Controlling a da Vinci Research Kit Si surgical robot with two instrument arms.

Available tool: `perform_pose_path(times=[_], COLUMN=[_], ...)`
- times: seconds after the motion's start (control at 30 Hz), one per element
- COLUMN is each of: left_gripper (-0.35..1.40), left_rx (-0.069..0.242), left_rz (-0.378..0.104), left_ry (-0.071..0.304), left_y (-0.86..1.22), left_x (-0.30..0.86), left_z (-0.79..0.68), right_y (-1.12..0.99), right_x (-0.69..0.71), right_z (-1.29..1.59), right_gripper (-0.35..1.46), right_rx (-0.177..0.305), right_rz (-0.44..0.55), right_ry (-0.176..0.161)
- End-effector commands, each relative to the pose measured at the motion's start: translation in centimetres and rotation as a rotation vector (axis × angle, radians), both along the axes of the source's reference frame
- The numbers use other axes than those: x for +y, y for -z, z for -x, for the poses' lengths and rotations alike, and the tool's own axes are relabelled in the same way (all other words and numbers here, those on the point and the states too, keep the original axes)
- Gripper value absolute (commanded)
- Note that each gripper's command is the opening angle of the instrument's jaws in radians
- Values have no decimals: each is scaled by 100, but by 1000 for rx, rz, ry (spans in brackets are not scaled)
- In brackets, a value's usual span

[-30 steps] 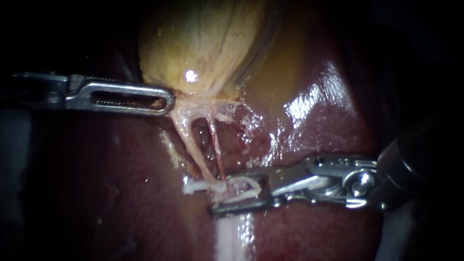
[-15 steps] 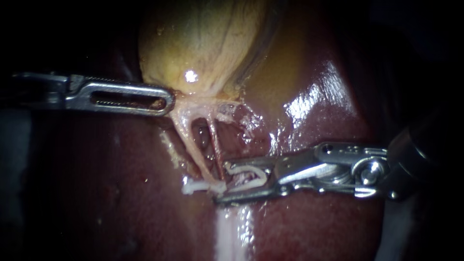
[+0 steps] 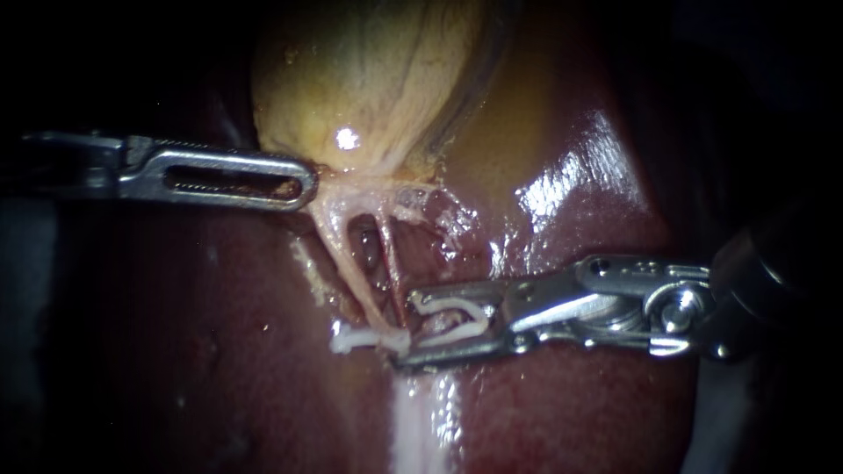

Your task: Clipping second clip left tube

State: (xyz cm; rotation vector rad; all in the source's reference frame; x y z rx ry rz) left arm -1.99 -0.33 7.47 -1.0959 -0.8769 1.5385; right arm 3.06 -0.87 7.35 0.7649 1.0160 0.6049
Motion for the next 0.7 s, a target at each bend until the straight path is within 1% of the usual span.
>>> perform_pose_path(times=[0.03, 0.37, 0.7], left_gripper=[-35, -35, -35], left_rx=[0, 0, 0], left_rz=[0, 0, 0], left_ry=[0, 0, 0], left_y=[0, 0, 0], left_x=[0, 0, 0], left_z=[0, 0, 0], right_y=[1, 11, 9], right_x=[0, -1, -1], right_z=[0, -6, -17], right_gripper=[43, 42, 42], right_rx=[0, 6, 4], right_rz=[-1, 7, 8], right_ry=[-1, 2, -2])
